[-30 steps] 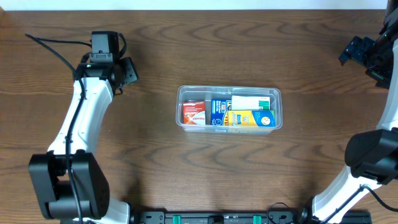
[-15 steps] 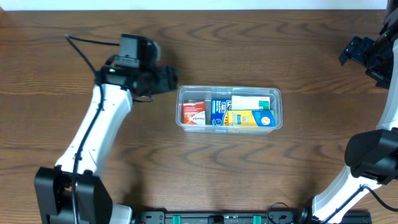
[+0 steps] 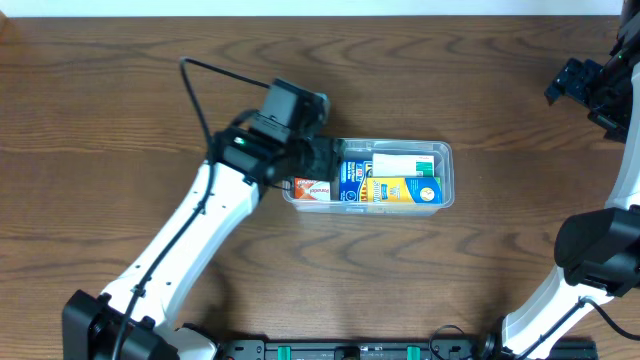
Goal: Pack container
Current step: 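Lift the Zam-Buk tin and carry it over the container's left end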
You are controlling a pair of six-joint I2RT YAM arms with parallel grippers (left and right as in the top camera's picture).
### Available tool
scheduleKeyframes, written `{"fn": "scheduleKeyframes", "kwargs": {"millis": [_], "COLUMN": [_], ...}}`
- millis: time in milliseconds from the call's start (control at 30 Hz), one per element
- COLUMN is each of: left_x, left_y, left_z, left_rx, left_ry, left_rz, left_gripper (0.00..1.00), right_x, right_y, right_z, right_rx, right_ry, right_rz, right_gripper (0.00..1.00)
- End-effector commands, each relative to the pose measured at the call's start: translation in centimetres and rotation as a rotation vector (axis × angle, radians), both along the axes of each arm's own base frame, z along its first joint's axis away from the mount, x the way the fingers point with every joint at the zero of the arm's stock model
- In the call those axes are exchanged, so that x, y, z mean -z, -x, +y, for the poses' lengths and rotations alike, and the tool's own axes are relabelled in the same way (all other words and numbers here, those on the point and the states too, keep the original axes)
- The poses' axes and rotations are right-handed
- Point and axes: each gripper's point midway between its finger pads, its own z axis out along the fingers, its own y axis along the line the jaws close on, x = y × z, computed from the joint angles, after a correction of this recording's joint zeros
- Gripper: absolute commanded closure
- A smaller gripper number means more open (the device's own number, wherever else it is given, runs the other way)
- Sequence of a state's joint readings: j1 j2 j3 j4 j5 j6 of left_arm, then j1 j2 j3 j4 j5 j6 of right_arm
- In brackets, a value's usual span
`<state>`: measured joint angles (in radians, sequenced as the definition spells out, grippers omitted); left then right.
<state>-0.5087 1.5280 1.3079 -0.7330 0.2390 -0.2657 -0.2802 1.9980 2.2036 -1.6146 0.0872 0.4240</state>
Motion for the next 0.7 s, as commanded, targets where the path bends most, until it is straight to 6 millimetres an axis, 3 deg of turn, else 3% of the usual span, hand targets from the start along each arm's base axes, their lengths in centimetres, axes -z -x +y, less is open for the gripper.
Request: {"fn": "scheduleKeyframes", "kwargs": {"millis": [0, 333, 667], "left_x": [0.2, 2.9, 8.9], "left_y": [-0.5, -0.9, -0.8], "left_z": [1.0, 1.1, 1.0], "left_rx": [-0.073, -0.187, -0.215], "left_ry": [-0.105, -0.157, -0.241], "left_rz": [-0.048, 0.015, 0.156], "left_gripper": [0.42, 0.42, 0.41], "right_x": [-0.2, -0.2, -0.2], "right_y": [0.0, 0.0, 0.0], "right_z": [-0.6, -0.6, -0.6], "right_rx": [0.0, 0.0, 0.0], "right_ry": [0.017, 0.017, 0.017], "right_rz": [-0.003, -0.004, -0.003], "right_gripper": [0.01, 0.01, 0.01]}}
